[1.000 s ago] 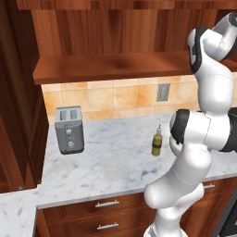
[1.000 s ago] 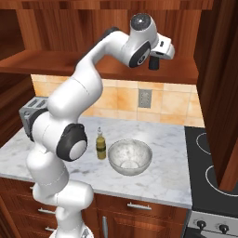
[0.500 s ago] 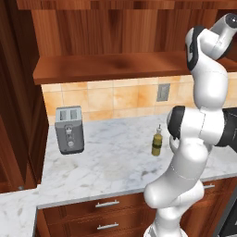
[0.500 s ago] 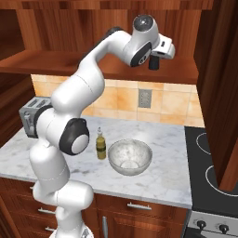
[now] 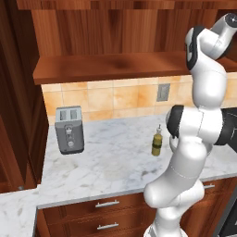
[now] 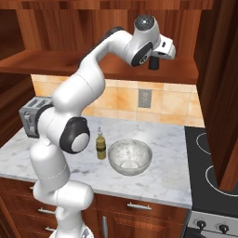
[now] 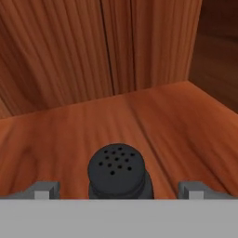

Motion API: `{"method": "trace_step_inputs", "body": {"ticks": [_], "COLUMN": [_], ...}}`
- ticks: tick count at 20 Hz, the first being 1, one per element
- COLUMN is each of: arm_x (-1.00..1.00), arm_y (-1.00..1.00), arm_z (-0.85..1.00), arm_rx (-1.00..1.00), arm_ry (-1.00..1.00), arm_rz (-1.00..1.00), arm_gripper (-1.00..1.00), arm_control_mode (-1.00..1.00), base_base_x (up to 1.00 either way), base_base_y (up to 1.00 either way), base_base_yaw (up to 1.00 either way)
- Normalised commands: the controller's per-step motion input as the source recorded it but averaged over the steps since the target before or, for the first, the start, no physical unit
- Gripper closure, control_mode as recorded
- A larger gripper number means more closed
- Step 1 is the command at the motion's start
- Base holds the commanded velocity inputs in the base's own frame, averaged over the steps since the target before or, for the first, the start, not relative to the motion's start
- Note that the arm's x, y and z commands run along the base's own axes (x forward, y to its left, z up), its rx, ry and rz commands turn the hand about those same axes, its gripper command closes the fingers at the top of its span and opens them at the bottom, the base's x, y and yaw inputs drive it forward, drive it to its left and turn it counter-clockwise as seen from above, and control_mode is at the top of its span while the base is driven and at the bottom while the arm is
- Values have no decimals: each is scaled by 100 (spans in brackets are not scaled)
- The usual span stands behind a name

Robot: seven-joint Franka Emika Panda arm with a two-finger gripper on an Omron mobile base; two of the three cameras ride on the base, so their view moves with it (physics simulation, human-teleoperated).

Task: Retrieve the bottle and the shaker from the cabinet and place them next to the mixing bowl on the counter. Then add garlic from the fridge to the mixing bowl.

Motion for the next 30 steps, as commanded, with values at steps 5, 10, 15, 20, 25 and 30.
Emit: {"method": "trace_step_inputs", "body": {"ticks": [5,10,15,20,25,30], "arm_x": [4,-1,-73,-100,-100,-100], "arm_y": [-2,0,15,61,21,-16], "arm_z": [-4,0,0,0,-28,-79], "arm_rx": [-1,0,0,-1,-2,-9], "arm_ry": [-1,0,0,-1,-3,-1], "arm_rz": [0,0,-13,-21,-11,0], "arm_gripper": [100,100,100,100,100,100], "arm_control_mode": [-100,-100,-100,-100,-100,-100], "base_base_x": [0,0,0,0,0,0], "base_base_y": [0,0,0,0,0,0], "base_base_yaw": [0,0,0,0,0,0]}}
